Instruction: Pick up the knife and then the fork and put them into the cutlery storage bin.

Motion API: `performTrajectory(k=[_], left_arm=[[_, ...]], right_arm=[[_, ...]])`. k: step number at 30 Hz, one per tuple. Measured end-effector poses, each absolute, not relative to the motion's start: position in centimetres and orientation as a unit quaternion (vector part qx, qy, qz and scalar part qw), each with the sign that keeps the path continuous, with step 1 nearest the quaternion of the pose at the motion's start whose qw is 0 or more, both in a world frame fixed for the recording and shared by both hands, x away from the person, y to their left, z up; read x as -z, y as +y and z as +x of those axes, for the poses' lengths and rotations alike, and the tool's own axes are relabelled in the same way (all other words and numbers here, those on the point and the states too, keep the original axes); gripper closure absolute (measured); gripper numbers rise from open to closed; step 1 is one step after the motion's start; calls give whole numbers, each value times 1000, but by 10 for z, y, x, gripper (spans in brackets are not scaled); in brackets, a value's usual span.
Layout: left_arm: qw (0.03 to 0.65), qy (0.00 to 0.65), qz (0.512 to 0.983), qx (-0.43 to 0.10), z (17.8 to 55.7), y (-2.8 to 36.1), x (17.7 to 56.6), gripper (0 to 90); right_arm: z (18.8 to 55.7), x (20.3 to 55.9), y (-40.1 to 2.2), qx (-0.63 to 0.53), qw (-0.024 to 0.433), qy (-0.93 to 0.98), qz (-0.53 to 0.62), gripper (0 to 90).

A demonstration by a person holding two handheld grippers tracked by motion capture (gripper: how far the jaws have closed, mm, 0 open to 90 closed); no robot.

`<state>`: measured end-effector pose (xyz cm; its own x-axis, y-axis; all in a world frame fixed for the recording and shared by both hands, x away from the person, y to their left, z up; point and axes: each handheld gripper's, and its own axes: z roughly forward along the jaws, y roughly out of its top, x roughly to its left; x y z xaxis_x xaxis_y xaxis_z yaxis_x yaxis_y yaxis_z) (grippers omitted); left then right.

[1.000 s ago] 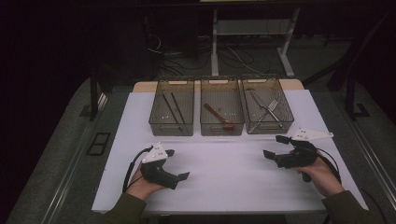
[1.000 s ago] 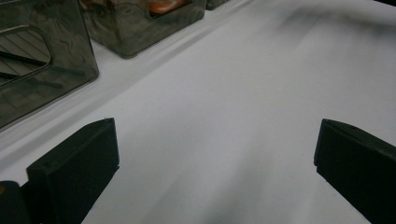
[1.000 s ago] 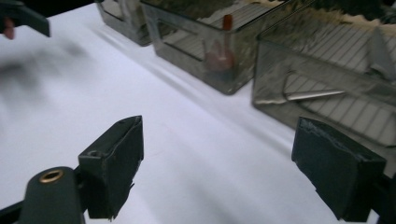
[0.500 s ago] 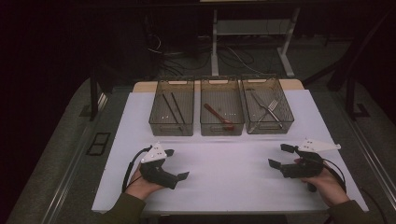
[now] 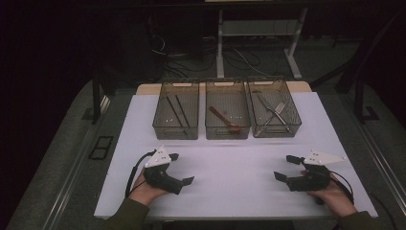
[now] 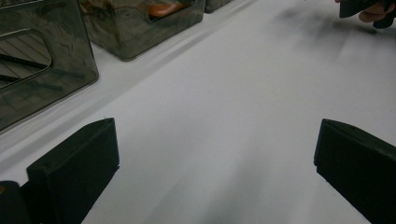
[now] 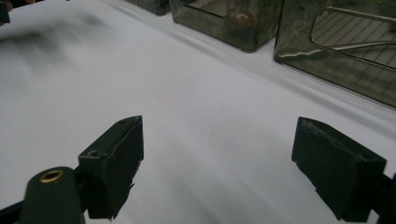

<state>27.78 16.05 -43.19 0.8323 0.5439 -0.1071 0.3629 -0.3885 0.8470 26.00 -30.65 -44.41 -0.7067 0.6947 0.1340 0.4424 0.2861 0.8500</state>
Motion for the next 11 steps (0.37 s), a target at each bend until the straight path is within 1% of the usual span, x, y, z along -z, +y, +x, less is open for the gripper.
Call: performTrajectory(k=[2,11], left_arm=[[481,274,828,-94,278,160,432,0],[481,275,828,-93,278,160,432,0]], right_arm=[[259,444,-304,-477,133,792,357,142],[258,445,-302,-475,133,795,354,141]])
